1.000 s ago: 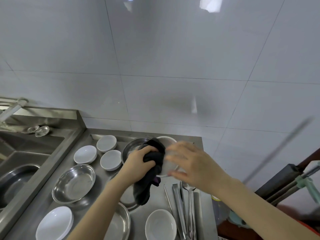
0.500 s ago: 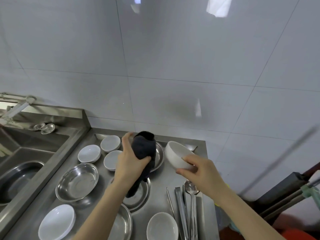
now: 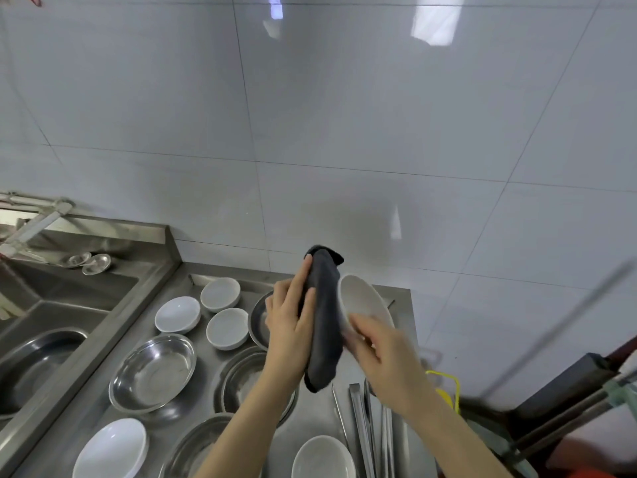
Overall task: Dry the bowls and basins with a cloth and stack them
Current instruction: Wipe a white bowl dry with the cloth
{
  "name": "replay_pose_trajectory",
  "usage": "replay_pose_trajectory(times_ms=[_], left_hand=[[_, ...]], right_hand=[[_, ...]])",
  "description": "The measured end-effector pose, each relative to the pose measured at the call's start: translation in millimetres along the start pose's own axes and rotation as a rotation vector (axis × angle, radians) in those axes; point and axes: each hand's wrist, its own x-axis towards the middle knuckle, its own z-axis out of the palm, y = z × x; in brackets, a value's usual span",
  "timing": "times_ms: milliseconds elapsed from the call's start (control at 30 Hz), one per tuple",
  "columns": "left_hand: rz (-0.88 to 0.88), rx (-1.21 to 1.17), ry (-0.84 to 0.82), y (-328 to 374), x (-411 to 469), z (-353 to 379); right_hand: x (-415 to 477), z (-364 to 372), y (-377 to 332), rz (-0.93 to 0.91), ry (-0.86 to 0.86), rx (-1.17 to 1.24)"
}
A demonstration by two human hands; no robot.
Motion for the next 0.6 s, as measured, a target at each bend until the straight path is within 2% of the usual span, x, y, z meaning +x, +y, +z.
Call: replay_pose_trajectory(times_ms=[67,167,233,400,533,600], left_hand=[[-0.034,-0.134,-0.038,2,4,2],[-0.040,-0.250,-0.202,6,4,2],[-0.065,-0.320,-0.216,6,-2,2],[-0.014,-0.267,-0.222,1,-22,7],[-0.053,-0.243,-0.095,-4,-6,10],[-0.076,-0.261,-0.129,-9,7,5]], right_hand=[[-8,7,-4,-0.001,-0.050,0.030],[-9,5,-2,0.024,-0.003,0.043],[-1,-1,-2,0.049,0.021,0.061],[13,-22,-2,0.160,0.043,0.258],[-1,-17,-3,0.145,-0.130,0.262],[-9,-16,-3,0.153,-0.210,0.279]])
